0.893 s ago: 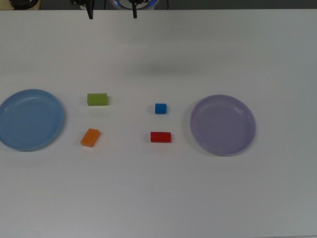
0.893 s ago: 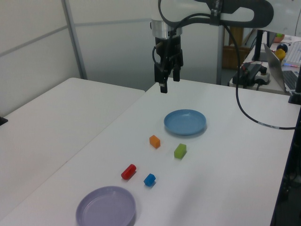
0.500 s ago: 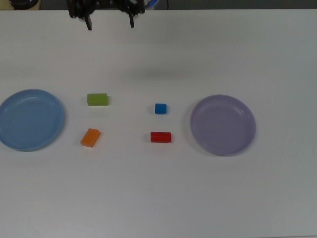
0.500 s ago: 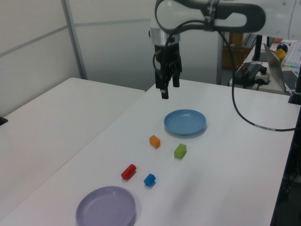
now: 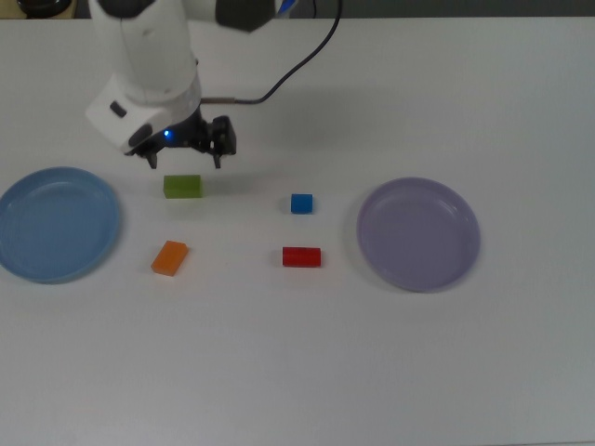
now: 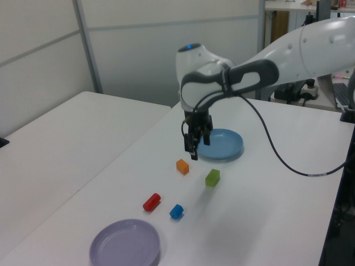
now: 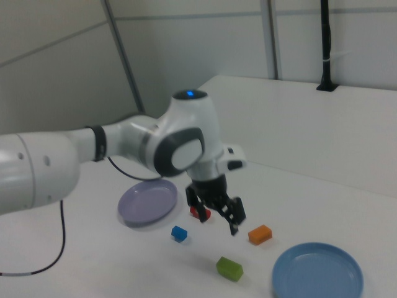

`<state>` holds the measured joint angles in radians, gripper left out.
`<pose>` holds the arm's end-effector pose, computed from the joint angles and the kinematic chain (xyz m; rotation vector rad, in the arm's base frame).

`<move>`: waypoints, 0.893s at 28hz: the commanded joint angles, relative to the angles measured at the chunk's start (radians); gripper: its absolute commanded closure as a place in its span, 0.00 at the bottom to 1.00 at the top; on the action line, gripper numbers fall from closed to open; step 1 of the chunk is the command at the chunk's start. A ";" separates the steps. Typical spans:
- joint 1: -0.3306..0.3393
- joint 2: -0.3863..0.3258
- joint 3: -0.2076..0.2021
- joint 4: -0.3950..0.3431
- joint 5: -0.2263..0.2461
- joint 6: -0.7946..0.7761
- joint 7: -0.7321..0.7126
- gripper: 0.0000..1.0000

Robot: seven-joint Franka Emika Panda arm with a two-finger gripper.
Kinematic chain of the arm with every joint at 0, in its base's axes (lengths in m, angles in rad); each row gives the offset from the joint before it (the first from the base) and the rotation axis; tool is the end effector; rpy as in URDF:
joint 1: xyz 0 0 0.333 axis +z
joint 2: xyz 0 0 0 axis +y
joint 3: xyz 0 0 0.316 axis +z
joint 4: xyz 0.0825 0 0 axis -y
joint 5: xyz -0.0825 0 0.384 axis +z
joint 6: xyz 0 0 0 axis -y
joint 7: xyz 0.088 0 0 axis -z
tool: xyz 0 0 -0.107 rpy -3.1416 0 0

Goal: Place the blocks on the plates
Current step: 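Move the gripper down over the green block, then close the gripper on the green block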

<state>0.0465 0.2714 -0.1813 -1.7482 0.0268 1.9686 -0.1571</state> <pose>0.6236 -0.0747 0.4142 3.1235 0.0261 -0.0772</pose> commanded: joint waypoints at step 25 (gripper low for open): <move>-0.014 0.149 -0.004 -0.048 -0.093 0.062 -0.148 0.31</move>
<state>0.0286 0.4320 -0.1815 -1.7695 -0.0498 1.9974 -0.2895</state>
